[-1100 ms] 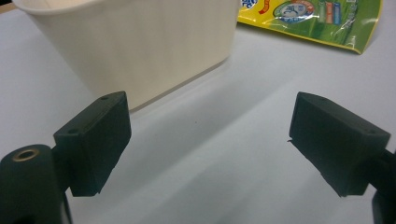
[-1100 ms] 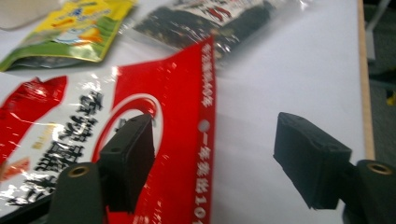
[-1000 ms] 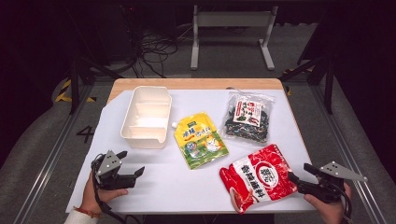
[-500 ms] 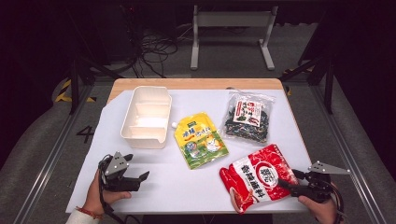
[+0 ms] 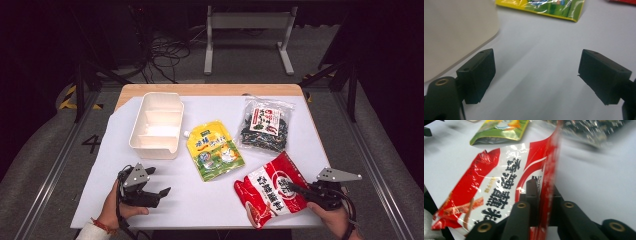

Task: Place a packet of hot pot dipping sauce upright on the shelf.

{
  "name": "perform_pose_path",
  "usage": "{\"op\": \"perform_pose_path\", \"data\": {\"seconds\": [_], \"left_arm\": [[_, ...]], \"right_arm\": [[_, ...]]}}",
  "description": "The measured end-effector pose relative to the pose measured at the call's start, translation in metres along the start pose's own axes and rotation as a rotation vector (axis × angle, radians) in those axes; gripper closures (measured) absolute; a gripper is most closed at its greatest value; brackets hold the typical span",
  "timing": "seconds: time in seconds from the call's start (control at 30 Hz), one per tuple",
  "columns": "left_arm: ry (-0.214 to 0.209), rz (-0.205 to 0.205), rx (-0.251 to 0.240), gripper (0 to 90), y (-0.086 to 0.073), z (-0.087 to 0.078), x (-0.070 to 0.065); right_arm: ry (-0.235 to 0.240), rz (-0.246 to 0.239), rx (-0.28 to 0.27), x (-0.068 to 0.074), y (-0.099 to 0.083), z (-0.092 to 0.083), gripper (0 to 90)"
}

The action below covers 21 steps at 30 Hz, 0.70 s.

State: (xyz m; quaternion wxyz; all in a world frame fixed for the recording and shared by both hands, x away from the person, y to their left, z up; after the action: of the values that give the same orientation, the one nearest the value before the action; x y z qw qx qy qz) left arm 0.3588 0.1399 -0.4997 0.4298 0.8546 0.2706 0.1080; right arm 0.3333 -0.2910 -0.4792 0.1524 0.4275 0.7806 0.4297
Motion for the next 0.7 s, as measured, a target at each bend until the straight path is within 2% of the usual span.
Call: {"op": "perform_pose_path", "data": {"seconds": [0.17,0.33,0.47,0.7], "left_arm": [[-0.067,0.03,-0.005,16.3,0.016,0.012,-0.012],[-0.114,0.064,0.003,17.8,0.029,0.026,-0.024],[-0.162,0.089,0.01,18.0,0.041,0.041,-0.035],[-0.252,0.125,0.012,18.7,0.066,0.073,-0.057]], "right_arm": [[0.02,-0.082,-0.026,0.012,0.021,0.003,88.5],[0.032,-0.16,-0.044,0.024,0.043,0.01,88.6],[0.046,-0.244,-0.062,0.041,0.064,0.02,88.5],[0.072,-0.324,-0.098,0.063,0.087,0.034,88.6]]}}
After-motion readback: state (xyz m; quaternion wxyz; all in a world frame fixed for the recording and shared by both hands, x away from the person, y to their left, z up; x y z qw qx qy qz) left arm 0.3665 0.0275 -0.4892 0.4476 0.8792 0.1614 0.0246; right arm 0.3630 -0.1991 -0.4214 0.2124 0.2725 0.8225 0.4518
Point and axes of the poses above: each handheld gripper's, and its own axes: z roughly forward along the jaws, y roughly out of its top, x roughly to its left, the point moved 8 cm from there along z, roughly forward along the jaws, and after that the axes turned 4 degrees about -y, right-handed, at the moved point
